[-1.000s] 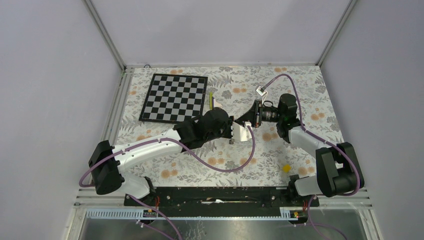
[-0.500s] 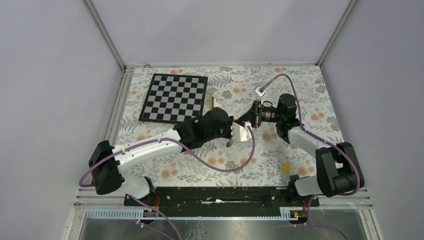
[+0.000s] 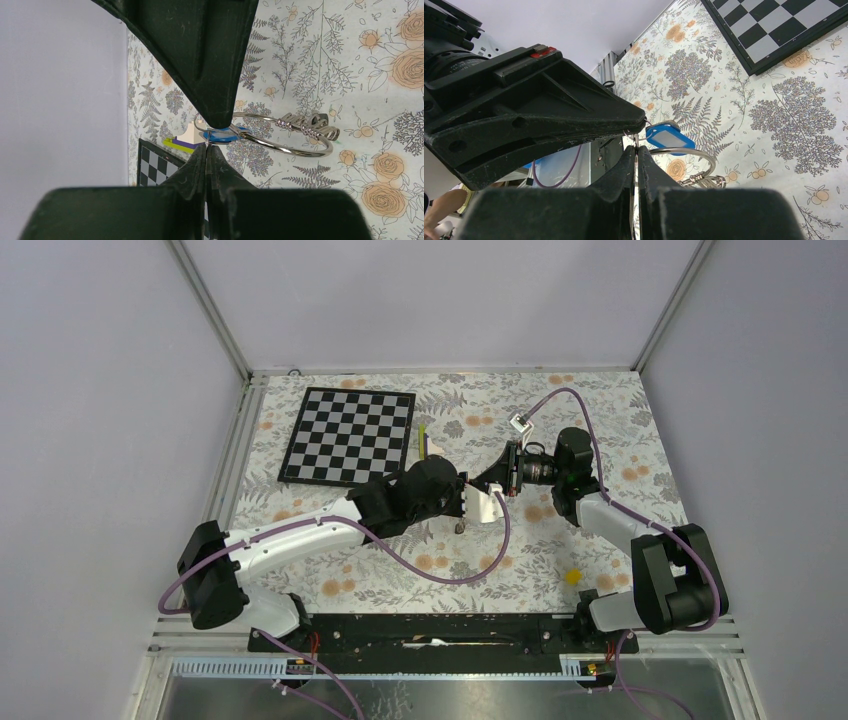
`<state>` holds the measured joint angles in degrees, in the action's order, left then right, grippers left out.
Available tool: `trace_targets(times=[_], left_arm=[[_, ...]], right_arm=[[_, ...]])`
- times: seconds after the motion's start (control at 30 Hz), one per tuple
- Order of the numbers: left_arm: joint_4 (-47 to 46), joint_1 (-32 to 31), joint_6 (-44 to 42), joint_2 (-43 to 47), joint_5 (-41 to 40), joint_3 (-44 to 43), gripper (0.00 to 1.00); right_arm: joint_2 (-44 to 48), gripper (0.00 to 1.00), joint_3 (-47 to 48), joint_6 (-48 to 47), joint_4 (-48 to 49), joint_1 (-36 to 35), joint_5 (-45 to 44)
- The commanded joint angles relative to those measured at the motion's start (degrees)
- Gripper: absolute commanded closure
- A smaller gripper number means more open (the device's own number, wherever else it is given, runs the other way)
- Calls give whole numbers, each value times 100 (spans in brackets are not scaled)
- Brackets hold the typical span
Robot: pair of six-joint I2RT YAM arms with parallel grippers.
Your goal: Put the keys on the keyring
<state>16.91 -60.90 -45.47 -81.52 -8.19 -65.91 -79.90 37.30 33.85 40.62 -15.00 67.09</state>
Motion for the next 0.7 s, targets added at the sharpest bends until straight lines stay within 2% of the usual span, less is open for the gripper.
trace_targets(times=[0.0, 0.67], left_arm=[[-302, -53, -36, -7, -38, -221, 100], [-306, -62, -47, -17, -52, -216, 100]], right_arm=[[-4, 100, 107, -67, 269, -108, 182], [-8, 100, 127, -173, 163, -143, 182]])
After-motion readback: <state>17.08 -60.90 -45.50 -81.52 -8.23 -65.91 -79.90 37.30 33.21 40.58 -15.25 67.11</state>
